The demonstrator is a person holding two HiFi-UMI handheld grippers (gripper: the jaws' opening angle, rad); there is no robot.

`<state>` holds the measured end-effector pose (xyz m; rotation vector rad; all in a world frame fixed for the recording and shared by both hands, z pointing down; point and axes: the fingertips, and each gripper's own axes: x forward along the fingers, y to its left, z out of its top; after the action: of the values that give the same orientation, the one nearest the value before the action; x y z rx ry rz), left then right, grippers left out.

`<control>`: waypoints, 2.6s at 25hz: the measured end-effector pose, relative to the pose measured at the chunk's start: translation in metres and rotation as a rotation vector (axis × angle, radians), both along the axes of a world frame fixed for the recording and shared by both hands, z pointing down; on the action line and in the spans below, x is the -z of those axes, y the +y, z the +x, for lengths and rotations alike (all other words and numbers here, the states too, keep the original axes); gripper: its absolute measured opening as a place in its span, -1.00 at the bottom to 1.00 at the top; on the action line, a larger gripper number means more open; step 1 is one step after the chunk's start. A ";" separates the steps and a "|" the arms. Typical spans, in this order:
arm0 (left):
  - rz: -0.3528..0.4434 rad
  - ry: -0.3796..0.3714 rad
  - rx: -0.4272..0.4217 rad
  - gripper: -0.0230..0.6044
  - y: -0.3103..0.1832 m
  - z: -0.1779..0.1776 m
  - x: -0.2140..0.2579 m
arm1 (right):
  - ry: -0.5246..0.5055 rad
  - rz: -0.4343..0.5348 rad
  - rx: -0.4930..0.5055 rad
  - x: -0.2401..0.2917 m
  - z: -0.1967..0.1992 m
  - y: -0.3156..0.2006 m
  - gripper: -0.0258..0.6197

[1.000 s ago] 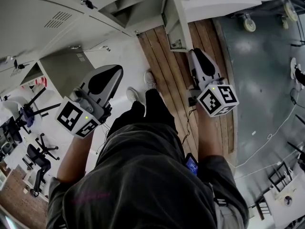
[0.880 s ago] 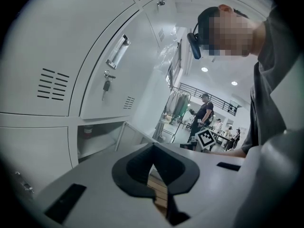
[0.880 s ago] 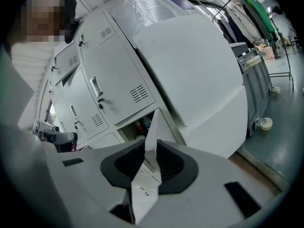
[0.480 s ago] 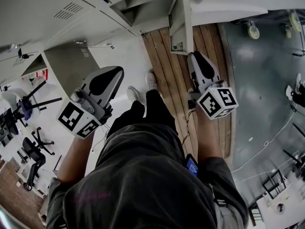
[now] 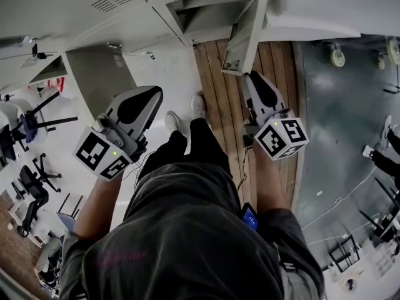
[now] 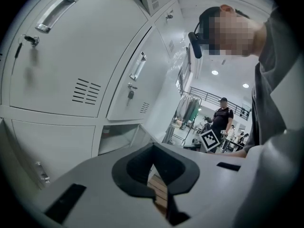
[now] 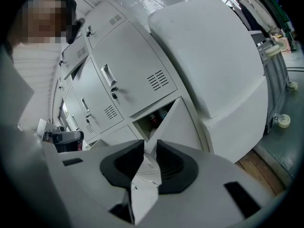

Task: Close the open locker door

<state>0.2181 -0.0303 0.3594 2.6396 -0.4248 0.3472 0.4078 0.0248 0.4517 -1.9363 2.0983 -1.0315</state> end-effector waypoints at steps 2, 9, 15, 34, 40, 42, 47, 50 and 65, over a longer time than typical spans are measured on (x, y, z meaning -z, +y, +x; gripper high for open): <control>-0.001 0.000 0.015 -0.88 -0.002 -0.005 -0.001 | -0.002 -0.001 0.015 0.000 -0.005 -0.004 -0.64; -0.002 0.002 0.063 -0.88 -0.009 -0.021 -0.002 | -0.012 -0.001 0.063 -0.001 -0.024 -0.021 -0.63; -0.003 -0.003 0.100 -0.88 -0.013 -0.034 -0.003 | -0.015 0.000 0.092 -0.001 -0.036 -0.033 -0.63; -0.003 -0.012 0.188 -0.88 -0.029 -0.064 -0.003 | -0.020 0.010 0.190 -0.002 -0.071 -0.074 -0.63; 0.000 -0.015 0.216 -0.88 -0.037 -0.072 -0.001 | -0.026 0.014 0.224 -0.002 -0.080 -0.089 -0.63; 0.000 -0.015 0.224 -0.88 -0.040 -0.074 -0.001 | -0.027 0.015 0.237 -0.002 -0.084 -0.095 -0.63; -0.001 -0.014 0.246 -0.88 -0.047 -0.080 -0.001 | -0.040 0.007 0.253 -0.006 -0.089 -0.109 -0.66; -0.002 -0.014 0.261 -0.88 -0.052 -0.085 -0.001 | -0.043 -0.001 0.264 -0.009 -0.091 -0.117 -0.68; 0.003 -0.008 0.314 -0.88 -0.066 -0.106 0.000 | -0.028 -0.003 0.304 -0.015 -0.107 -0.151 -0.71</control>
<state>0.1123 -0.0960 0.3594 2.5206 -0.8290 0.2548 0.3006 -0.1259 0.4666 -1.6248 2.4272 -1.1028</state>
